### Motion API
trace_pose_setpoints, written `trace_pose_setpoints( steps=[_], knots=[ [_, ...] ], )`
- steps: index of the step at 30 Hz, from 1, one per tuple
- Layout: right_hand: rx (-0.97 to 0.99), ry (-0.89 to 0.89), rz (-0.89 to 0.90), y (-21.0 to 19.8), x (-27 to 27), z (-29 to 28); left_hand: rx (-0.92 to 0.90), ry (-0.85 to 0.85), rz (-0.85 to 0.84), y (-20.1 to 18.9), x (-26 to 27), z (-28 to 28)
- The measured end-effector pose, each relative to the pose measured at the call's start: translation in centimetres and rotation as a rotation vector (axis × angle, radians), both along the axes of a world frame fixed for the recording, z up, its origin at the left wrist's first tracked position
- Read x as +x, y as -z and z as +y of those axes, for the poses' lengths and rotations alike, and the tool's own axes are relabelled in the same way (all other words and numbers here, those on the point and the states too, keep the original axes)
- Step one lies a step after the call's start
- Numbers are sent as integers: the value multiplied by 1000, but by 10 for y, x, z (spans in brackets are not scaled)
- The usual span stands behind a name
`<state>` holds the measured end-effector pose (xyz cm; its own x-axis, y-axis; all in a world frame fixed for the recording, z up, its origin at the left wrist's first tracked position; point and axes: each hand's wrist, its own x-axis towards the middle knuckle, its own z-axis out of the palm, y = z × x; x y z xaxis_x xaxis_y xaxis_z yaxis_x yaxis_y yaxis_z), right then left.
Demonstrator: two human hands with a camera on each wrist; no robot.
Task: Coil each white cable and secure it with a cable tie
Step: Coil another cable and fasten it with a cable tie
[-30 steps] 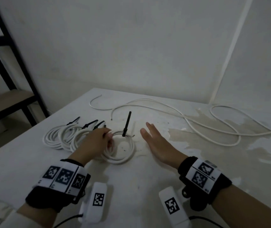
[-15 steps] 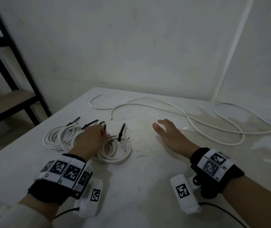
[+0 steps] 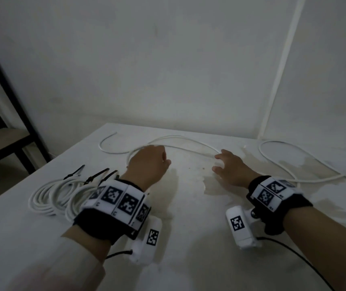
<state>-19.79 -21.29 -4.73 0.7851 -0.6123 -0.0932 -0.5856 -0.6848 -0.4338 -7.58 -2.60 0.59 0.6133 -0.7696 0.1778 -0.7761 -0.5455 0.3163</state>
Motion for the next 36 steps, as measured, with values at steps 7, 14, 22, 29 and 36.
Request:
trace_pose_setpoints(
  steps=[7, 14, 22, 29, 36],
  knots=[
    [-85, 3, 164, 2, 16, -20, 97, 80, -11, 19, -17, -52],
    [-189, -88, 193, 7, 20, -16, 163, 186, 24, 35, -26, -81],
    [-37, -101, -121, -20, -3, -9, 178, 196, -52, 44, -25, -104],
    [-271, -45, -343, -55, -46, -14, -118, 329, -6, 23, -37, -118],
    [-300, 184, -686, -84, -102, -39, -242, 174, 149, 19, -8, -99]
  ],
)
